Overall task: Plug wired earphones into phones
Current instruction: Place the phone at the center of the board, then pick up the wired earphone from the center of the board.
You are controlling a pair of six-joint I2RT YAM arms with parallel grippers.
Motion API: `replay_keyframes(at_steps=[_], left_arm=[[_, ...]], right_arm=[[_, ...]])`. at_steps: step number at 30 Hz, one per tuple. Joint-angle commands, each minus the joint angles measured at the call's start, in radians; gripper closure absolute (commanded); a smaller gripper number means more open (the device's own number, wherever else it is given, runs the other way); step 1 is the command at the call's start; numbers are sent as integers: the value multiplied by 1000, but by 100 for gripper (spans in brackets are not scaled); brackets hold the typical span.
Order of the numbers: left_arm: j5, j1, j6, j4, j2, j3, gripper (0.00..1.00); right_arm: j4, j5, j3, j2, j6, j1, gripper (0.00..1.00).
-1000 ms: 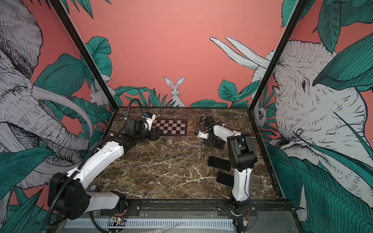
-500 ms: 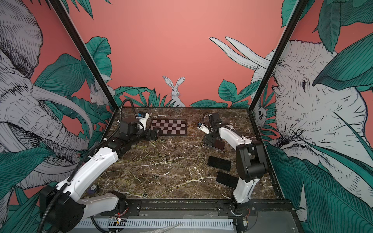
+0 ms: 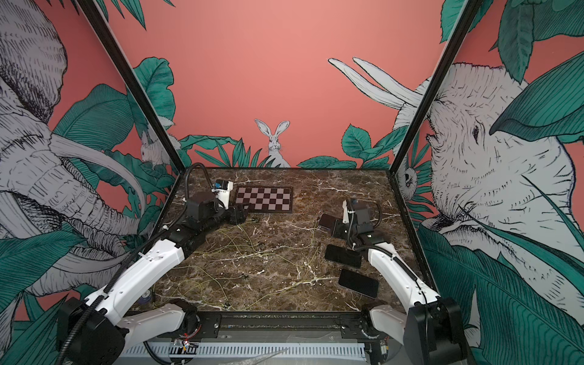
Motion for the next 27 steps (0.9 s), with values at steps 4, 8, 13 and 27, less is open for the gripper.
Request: replay_keyframes(at_steps=[4,8,13,27], left_arm=[[224,-98,-86,-55,151,97,35],[151,-99,-33,-103,165,69,37],[118,-98,-30,-37,115,-5,38],[117,-98,-38,-69,112,7,38]], right_arm=[[264,29,-176,-9,399,84,72],[318,56,-164,117,430,133,76],[386,127,-124,237,453,192,83],[395,244,-138,287,464,194,77]])
